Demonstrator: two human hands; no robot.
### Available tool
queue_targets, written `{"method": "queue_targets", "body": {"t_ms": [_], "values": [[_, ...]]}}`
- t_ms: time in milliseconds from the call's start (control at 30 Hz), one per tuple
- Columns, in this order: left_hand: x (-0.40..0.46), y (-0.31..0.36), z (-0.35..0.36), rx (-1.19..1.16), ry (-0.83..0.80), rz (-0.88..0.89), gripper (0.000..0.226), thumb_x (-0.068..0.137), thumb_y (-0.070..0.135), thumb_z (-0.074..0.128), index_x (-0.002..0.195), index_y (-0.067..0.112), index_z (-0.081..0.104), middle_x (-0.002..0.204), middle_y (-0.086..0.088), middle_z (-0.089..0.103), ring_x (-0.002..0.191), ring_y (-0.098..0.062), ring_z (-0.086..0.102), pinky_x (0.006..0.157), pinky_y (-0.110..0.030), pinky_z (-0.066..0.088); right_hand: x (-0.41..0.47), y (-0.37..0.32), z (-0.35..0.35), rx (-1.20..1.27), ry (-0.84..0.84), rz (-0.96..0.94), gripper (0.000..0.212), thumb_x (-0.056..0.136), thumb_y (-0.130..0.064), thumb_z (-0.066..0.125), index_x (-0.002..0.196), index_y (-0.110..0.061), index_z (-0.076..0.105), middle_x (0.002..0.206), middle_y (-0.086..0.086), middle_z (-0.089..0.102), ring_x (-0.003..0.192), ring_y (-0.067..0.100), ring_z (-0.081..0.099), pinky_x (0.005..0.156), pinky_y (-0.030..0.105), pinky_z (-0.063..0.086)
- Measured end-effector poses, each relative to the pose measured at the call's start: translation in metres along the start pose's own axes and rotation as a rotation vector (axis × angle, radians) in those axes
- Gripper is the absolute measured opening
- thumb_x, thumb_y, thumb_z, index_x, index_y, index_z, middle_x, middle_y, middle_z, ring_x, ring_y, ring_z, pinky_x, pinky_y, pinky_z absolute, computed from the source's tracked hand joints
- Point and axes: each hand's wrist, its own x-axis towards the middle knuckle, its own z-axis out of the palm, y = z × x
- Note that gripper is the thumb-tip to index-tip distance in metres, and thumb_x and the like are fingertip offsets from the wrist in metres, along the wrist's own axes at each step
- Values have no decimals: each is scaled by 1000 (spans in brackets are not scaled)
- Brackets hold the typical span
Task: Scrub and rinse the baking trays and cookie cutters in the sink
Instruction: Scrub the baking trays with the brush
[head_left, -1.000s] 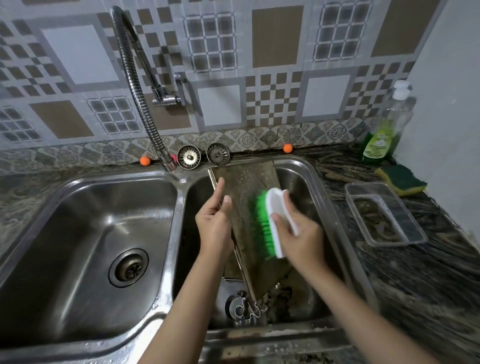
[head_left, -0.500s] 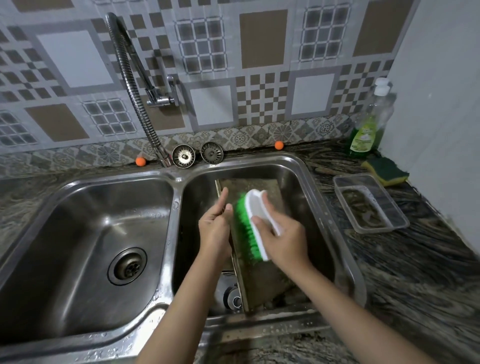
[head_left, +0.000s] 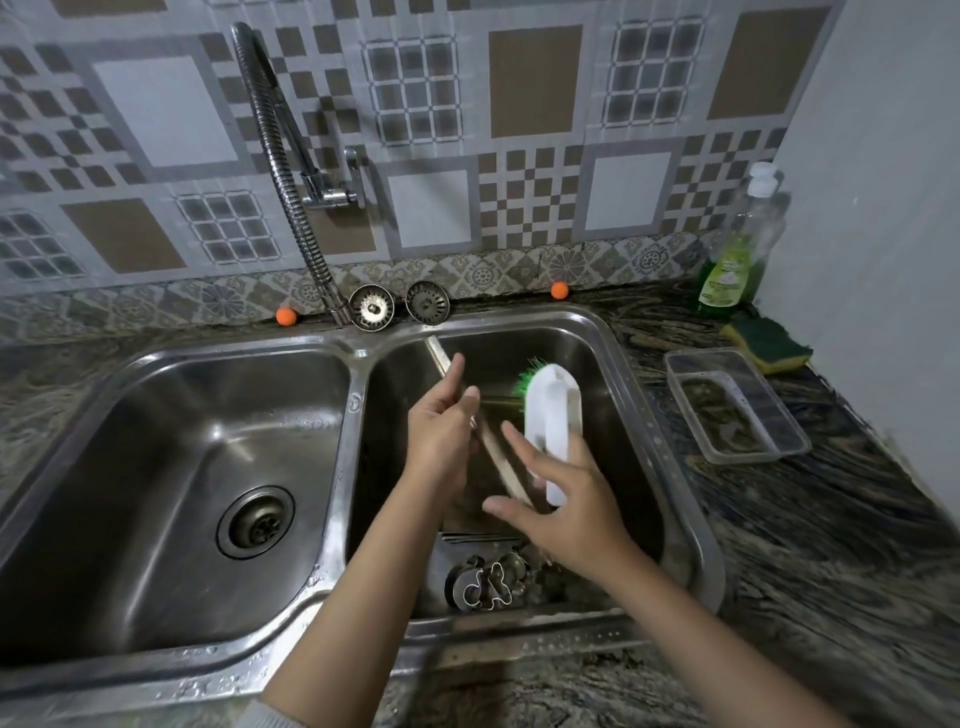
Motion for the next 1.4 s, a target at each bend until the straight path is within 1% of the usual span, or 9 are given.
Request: {"method": "queue_targets", "body": {"t_ms": [100, 200, 400, 533, 633, 1000, 1100, 1200, 1400], "values": [[-2, 6, 12, 41, -30, 3, 40, 94, 7, 54, 130, 24, 56, 75, 15, 62, 64, -3, 48, 66, -27, 44, 4, -1, 6, -74, 25, -6, 66, 69, -45, 73, 124, -64, 42, 137, -7, 34, 122, -1, 42, 96, 26, 48], [-6, 14, 23, 70, -80, 27, 34, 95, 13, 54, 129, 17, 57, 120, 4, 64, 89, -9, 56, 75, -25, 50, 7, 0, 9, -100, 132, 39, 50, 71, -25, 64, 119, -39, 62, 131, -3, 42, 110, 8, 52, 88, 31, 53], [-6, 20, 20, 108, -263, 78, 21, 94, 20, 55, 111, 17, 68, 125, -3, 64, 119, -16, 58, 103, -38, 44, 13, -6, -6, 164, 218, 105, 48, 81, 0, 66, 120, -27, 61, 119, 1, 48, 111, -11, 49, 94, 7, 41], [-3, -5, -11, 331, -71, 225, 27, 91, 22, 60, 118, 17, 66, 125, -1, 62, 125, -11, 50, 111, -41, 36, 11, -5, -22, 314, 253, 195, 44, 84, 2, 65, 119, -25, 60, 117, -9, 52, 108, -13, 49, 89, 2, 40], [-2, -28, -35, 461, -12, 185, 30, 92, 18, 59, 122, 17, 62, 133, -5, 55, 129, -6, 41, 107, -26, 32, 9, 2, -32, 368, 274, 230, 44, 84, 0, 65, 119, -27, 58, 114, -19, 50, 106, -15, 48, 88, 2, 40], [2, -42, -76, 228, 181, 73, 36, 97, 4, 46, 122, 24, 63, 119, 2, 66, 113, -19, 59, 100, -34, 45, 30, 21, -25, 275, 107, 241, 51, 83, -18, 70, 128, -34, 54, 135, -4, 53, 127, 8, 46, 106, 26, 38], [1, -25, -110, 154, 288, 126, 37, 96, 1, 45, 124, 21, 61, 116, -6, 66, 91, -17, 59, 79, -24, 51, 40, 15, -10, 225, 69, 253, 60, 83, -22, 70, 136, -33, 45, 140, -4, 45, 131, 9, 40, 103, 20, 37], [9, -7, -158, 180, 337, 145, 38, 96, 3, 46, 120, 28, 62, 122, -2, 64, 110, -20, 60, 98, -35, 47, 44, 8, 9, 150, 78, 229, 66, 82, -23, 71, 138, -38, 39, 138, 5, 49, 128, 14, 45, 107, 30, 39], [27, 23, -256, 211, 467, 177, 35, 96, 1, 47, 126, 13, 59, 126, -4, 60, 117, -17, 55, 108, -33, 38, 49, -21, 60, 64, 133, 266, 64, 85, -20, 68, 141, -31, 39, 125, -7, 50, 109, 0, 44, 82, 8, 38]]}}
